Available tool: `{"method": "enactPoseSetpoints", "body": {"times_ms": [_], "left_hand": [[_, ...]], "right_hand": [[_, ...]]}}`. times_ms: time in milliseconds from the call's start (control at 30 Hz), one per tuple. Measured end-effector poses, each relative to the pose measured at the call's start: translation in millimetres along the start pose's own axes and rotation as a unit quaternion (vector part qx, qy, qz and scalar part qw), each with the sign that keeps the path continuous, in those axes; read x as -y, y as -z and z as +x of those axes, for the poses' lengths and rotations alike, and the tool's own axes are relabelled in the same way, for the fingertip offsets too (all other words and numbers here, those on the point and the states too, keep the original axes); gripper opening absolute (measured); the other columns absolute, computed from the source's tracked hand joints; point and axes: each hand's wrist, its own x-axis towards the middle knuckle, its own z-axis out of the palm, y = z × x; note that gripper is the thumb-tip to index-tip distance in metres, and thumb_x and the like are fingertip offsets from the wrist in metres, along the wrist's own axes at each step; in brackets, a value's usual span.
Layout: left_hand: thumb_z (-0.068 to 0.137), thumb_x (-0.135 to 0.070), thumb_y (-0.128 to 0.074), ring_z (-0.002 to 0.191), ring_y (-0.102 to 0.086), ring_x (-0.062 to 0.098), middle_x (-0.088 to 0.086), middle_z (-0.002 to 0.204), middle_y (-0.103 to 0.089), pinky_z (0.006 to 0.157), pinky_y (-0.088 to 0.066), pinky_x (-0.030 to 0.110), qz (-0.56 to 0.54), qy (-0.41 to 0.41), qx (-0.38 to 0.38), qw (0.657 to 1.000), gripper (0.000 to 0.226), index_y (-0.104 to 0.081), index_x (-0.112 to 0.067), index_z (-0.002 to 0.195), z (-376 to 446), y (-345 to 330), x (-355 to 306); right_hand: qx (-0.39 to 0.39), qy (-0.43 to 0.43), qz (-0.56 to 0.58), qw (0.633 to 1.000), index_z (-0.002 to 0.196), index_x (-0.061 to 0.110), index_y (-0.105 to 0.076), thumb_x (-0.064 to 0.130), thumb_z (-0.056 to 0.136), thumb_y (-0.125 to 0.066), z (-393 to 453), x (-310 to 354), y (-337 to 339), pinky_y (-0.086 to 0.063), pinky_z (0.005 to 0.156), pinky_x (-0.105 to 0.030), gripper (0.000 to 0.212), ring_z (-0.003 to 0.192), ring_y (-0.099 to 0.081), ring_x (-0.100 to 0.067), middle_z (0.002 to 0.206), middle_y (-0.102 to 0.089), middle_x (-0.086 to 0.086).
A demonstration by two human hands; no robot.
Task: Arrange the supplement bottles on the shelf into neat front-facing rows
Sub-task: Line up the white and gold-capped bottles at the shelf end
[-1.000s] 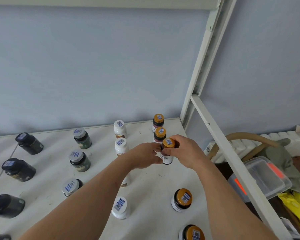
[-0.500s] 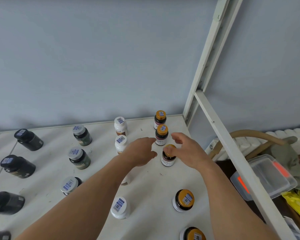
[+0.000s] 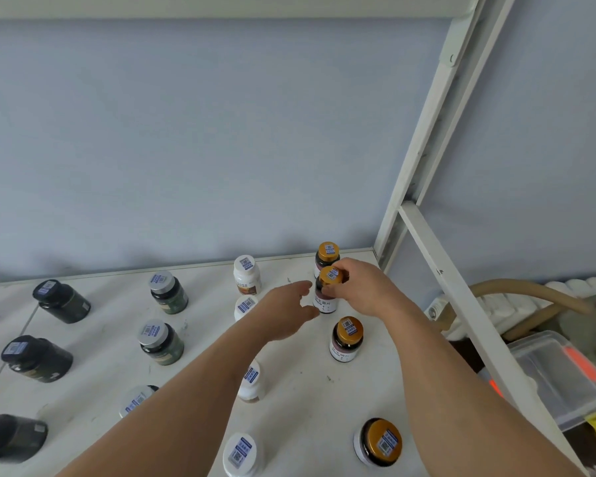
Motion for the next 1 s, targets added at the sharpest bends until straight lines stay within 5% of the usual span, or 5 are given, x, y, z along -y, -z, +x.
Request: {"method": "enactPoseSetpoints", "body": {"times_ms": [300,700,1000], "left_hand": [[0.079,-0.032,-0.065,0.107,-0.061,0.016,-0.007,0.114,-0.067,0.095,-0.051,0.042,-0.105,-0.007,0.027,0.994,0.044,-0.060,-0.036,0.122,-0.8,13.2,-11.4],[0.087,-0.026,-0.063,0.107,-0.060,0.013,-0.008,0.122,-0.064,0.091,-0.050,0.029,-0.074,-0.045,0.042,0.995,0.042,-0.056,-0.033,0.128,-5.3,18.5,-16.0],[0.093,-0.034,-0.059,0.128,-0.048,0.017,-0.003,0.143,-0.049,0.105,-0.041,0.031,0.099,-0.049,0.012,0.994,0.058,-0.037,-0.025,0.145,5.8,17.0,-15.6]], "right_hand": [[-0.028,0.018,-0.005,0.999,0.109,0.025,-0.065,0.049,0.082,-0.069,-10.0,12.6,17.3,-0.045,0.065,-0.024,0.037,0.087,-0.062,-0.012,0.099,-0.068,0.005],[-0.045,0.007,-0.005,0.999,0.107,0.024,-0.066,0.048,0.083,-0.069,-24.9,21.3,22.9,-0.042,0.061,-0.022,0.034,0.083,-0.061,-0.009,0.094,-0.068,0.006],[-0.040,0.000,0.010,0.999,0.112,0.025,-0.062,0.041,0.081,-0.072,-14.5,8.1,13.8,-0.041,0.065,-0.021,0.036,0.088,-0.062,-0.012,0.100,-0.067,0.005]]}}
